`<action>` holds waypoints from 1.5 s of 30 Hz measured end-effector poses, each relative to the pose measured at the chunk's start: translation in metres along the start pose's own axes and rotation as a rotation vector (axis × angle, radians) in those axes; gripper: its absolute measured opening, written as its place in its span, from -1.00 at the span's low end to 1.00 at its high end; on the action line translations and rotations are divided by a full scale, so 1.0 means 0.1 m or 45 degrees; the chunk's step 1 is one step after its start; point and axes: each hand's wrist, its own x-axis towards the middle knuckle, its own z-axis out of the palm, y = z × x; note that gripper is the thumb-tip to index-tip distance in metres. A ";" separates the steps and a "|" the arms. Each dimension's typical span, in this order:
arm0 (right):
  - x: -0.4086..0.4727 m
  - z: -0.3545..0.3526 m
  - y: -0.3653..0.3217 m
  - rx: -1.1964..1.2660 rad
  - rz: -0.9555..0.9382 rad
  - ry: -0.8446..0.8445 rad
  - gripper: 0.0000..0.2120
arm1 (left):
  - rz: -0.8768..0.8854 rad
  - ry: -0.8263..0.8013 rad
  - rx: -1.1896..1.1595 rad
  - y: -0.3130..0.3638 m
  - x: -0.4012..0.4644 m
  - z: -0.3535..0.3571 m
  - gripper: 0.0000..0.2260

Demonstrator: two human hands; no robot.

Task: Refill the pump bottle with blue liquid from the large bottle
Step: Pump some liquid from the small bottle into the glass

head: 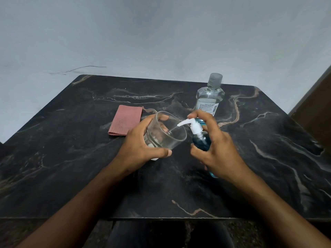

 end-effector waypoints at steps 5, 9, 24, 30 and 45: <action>0.01 -0.01 0.00 0.021 0.011 -0.031 -0.22 | -0.007 0.002 -0.002 0.00 0.00 -0.01 -0.30; 0.00 -0.02 -0.03 0.067 -0.012 -0.063 -0.11 | -0.005 0.005 -0.002 0.00 0.00 0.00 -0.29; 0.00 -0.02 -0.07 0.132 0.068 -0.053 -0.15 | -0.004 0.011 -0.003 0.00 0.00 -0.01 -0.29; -0.03 -0.02 -0.05 0.117 0.060 -0.044 -0.27 | -0.007 0.015 -0.001 -0.01 0.01 0.00 -0.29; -0.01 -0.05 -0.11 0.099 0.034 -0.062 -0.27 | -0.002 0.021 -0.001 0.00 0.00 0.00 -0.30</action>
